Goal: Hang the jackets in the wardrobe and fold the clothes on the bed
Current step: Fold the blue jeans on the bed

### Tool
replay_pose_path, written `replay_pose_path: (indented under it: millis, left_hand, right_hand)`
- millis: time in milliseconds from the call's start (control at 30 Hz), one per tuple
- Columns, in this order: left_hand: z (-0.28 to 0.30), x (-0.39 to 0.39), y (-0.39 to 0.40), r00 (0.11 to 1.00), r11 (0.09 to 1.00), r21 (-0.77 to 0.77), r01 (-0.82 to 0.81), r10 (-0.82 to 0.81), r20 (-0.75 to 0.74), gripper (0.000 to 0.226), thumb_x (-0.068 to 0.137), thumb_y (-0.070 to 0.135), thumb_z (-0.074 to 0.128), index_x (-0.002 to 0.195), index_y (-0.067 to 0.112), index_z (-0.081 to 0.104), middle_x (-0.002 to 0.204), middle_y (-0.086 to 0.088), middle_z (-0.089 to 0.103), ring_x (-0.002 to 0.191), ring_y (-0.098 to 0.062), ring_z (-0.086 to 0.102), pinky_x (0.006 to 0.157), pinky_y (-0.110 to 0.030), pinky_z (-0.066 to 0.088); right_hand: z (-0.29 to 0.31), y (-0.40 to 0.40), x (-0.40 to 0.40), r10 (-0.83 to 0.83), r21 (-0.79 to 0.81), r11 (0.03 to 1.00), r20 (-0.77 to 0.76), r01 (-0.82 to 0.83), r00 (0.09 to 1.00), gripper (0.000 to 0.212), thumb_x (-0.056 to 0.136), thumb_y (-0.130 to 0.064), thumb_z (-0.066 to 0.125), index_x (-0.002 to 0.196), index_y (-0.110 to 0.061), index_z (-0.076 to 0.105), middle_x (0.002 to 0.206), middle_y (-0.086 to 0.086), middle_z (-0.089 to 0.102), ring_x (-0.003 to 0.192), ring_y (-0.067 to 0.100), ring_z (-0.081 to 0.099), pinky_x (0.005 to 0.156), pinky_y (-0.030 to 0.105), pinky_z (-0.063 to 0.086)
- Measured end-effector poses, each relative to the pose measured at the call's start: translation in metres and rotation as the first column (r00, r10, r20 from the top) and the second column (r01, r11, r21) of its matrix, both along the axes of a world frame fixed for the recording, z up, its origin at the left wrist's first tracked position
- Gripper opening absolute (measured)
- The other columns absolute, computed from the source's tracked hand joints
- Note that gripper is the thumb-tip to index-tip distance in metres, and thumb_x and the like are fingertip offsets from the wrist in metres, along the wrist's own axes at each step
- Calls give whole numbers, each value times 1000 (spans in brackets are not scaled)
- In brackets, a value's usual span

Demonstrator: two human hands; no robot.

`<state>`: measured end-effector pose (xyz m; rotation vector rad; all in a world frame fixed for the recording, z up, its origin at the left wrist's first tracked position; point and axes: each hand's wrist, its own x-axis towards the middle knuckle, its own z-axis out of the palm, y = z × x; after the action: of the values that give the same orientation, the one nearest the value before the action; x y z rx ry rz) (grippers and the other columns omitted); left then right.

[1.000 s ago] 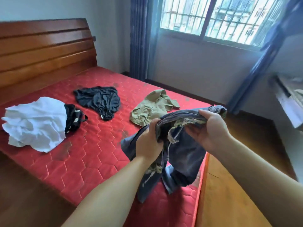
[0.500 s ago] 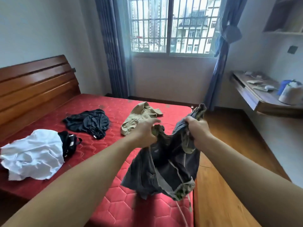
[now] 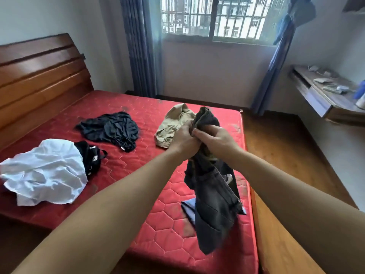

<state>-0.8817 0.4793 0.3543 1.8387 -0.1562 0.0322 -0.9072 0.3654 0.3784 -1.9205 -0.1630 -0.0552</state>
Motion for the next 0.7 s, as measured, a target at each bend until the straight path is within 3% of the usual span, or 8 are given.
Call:
replay_pose_path:
  millis: [100, 167, 233, 333, 400, 533, 600, 700]
  left_hand:
    - [-14, 18, 13, 999, 998, -48, -30, 28, -32, 27, 71, 15, 52, 95, 22, 63, 88, -1, 69, 84, -19, 66, 74, -35, 58]
    - [-14, 35, 16, 998, 995, -89, -51, 48, -43, 23, 76, 7, 51, 85, 26, 61, 80, 4, 65, 75, -13, 63, 64, -27, 55]
    - [-10, 52, 15, 993, 979, -189, -77, 58, -104, 25, 80, 5, 50, 82, 27, 61, 74, 4, 63, 67, -14, 60, 56, -26, 52]
    - [-3, 75, 11, 972, 931, -335, -141, 66, -225, 20, 83, 12, 51, 85, 29, 62, 73, -2, 65, 66, -22, 61, 53, -32, 51]
    - [1, 90, 9, 962, 892, -419, -169, 58, -265, 19, 86, 16, 52, 89, 31, 63, 75, -2, 67, 66, -23, 63, 52, -33, 52]
    - [14, 120, 5, 951, 857, -448, -254, 137, -276, 16, 90, 22, 52, 99, 28, 63, 78, -3, 70, 64, -23, 67, 55, -39, 55]
    - [20, 132, -1, 936, 829, -473, -298, 157, -314, 19, 94, 21, 50, 108, 25, 62, 93, -7, 71, 77, -28, 69, 62, -46, 58]
    - [23, 148, -14, 931, 817, -485, -310, 158, -330, 17, 96, 24, 47, 105, 31, 59, 105, -10, 69, 89, -33, 69, 64, -51, 58]
  right_hand:
    - [-29, -5, 1, -30, -5, 1000, 51, 30, 998, 7, 87, -27, 68, 93, -28, 67, 88, -11, 72, 85, 5, 67, 77, 22, 52]
    - [-51, -20, -4, -77, -41, 996, 39, 79, 996, 17, 81, -31, 73, 94, -32, 62, 88, -21, 70, 83, -9, 63, 71, 7, 46]
    - [-78, -39, -11, -116, -130, 987, -148, 97, 982, 36, 78, -36, 78, 106, -32, 55, 98, -21, 63, 82, -17, 58, 65, 0, 40]
    - [-123, -54, -19, -82, -353, 924, -552, -144, 830, 66, 71, -56, 77, 122, -27, 46, 108, -16, 58, 91, -6, 58, 69, 6, 42]
    - [-146, -48, -14, -34, -326, 919, -623, -220, 782, 68, 67, -61, 76, 119, -26, 50, 108, -13, 64, 95, 0, 61, 80, 14, 49]
    - [-151, -12, 15, 71, -12, 995, -603, -98, 794, 86, 63, -47, 84, 130, -31, 33, 109, -14, 63, 91, 0, 63, 65, 16, 50]
    - [-150, 15, 33, 91, 46, 996, -452, -79, 887, 88, 60, -36, 88, 131, -27, 37, 113, -14, 62, 104, -1, 62, 78, 16, 51]
    - [-144, 48, 58, -168, -16, 985, -325, 172, 931, 98, 53, -50, 85, 136, -24, 39, 127, -3, 46, 125, 17, 44, 108, 36, 38]
